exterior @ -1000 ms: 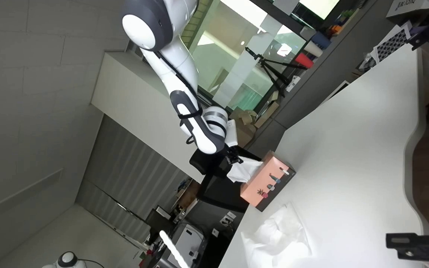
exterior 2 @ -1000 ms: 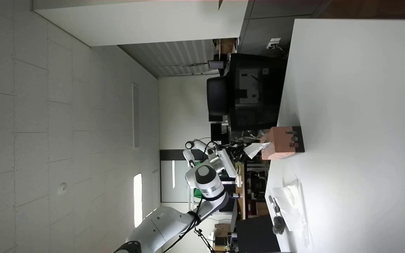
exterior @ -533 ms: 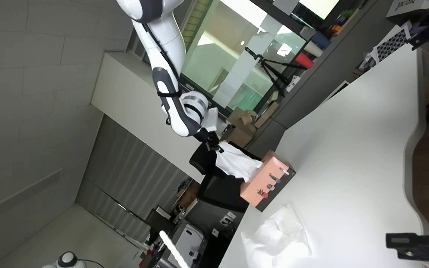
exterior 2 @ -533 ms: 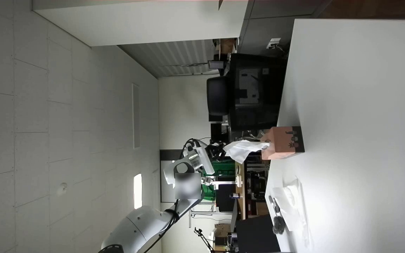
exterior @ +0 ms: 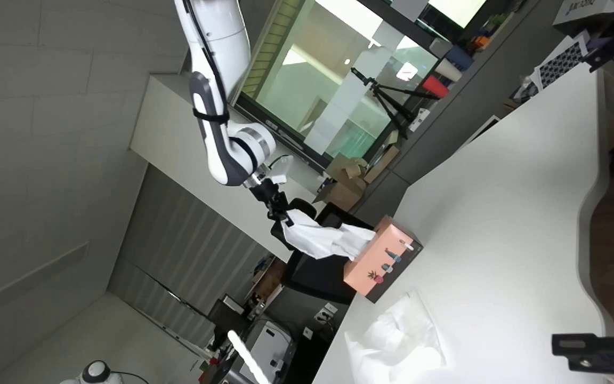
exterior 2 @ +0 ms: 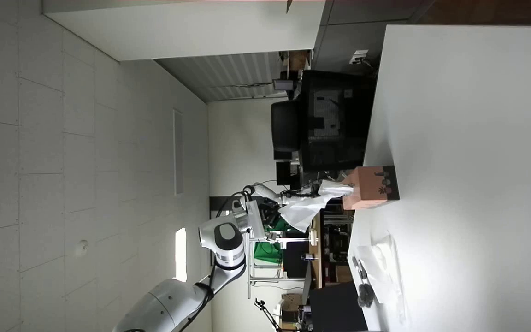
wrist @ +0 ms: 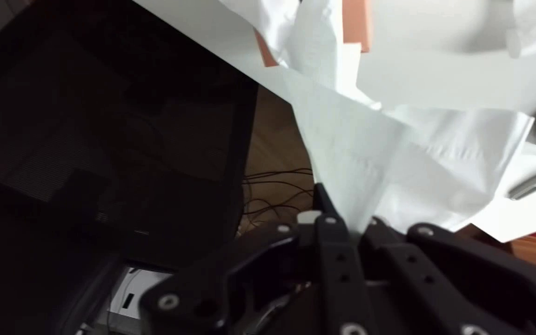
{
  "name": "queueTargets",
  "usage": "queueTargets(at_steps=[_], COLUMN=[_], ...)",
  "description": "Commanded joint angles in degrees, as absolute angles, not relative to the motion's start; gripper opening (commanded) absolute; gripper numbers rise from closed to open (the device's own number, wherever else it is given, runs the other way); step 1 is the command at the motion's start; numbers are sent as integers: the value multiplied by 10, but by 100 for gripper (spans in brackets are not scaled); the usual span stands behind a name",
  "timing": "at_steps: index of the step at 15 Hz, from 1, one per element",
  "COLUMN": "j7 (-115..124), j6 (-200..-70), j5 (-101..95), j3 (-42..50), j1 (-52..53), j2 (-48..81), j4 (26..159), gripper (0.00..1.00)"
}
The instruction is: Put a tissue on the table
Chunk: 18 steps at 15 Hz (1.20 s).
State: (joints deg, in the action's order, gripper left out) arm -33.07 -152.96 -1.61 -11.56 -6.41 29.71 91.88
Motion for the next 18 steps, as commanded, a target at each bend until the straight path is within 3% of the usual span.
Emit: queueTargets(at_steps=[1, 5, 8, 18], j7=[-416, -541, -606, -637], j6=[-1485, -1373, -1292, -1261], j5=[59, 179, 250, 321], j3=[-180, -228, -215, -138], j1=[-100, -124, -122, -113], j2=[266, 261, 260, 336], j4=[957, 956, 959, 974], gripper=[0, 0, 0, 0])
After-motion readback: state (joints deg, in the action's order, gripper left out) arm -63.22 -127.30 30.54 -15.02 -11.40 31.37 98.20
